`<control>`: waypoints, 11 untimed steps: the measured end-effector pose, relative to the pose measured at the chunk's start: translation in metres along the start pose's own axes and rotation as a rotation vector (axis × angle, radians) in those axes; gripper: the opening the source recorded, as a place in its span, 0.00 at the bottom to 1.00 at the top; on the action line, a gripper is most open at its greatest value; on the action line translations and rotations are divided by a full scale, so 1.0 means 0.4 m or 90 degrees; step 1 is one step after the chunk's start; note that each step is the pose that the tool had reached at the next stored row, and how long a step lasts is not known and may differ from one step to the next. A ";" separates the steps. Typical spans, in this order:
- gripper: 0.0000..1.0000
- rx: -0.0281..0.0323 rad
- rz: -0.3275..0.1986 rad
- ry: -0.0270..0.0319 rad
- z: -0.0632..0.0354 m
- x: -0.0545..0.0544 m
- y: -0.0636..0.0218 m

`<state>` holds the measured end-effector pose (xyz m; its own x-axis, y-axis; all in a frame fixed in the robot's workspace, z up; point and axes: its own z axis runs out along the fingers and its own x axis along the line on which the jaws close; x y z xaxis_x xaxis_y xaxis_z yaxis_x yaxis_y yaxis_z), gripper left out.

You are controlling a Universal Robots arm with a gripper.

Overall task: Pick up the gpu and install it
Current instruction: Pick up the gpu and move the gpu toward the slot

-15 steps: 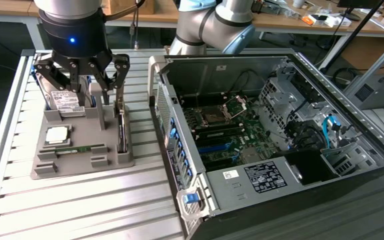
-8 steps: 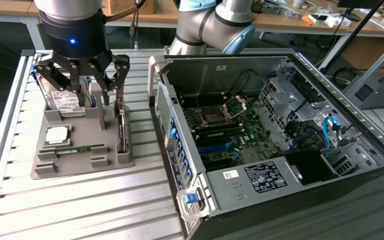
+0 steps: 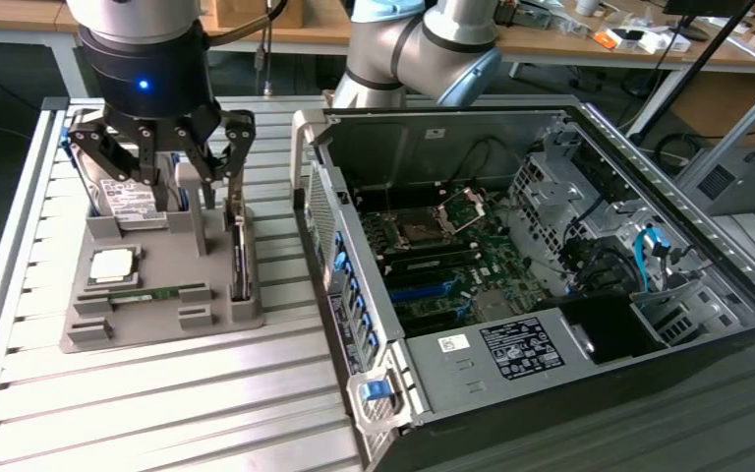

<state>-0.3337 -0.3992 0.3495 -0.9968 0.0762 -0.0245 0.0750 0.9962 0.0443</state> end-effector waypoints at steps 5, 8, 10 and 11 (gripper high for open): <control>0.48 0.0000 0.000 0.0000 0.003 0.000 0.000; 0.48 0.0000 0.000 0.0000 0.005 0.000 0.000; 0.48 0.0000 0.000 0.0000 0.006 0.000 0.000; 0.48 0.0000 0.000 0.0000 0.007 0.000 0.000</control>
<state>-0.3335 -0.3992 0.3468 -0.9968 0.0762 -0.0245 0.0751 0.9962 0.0443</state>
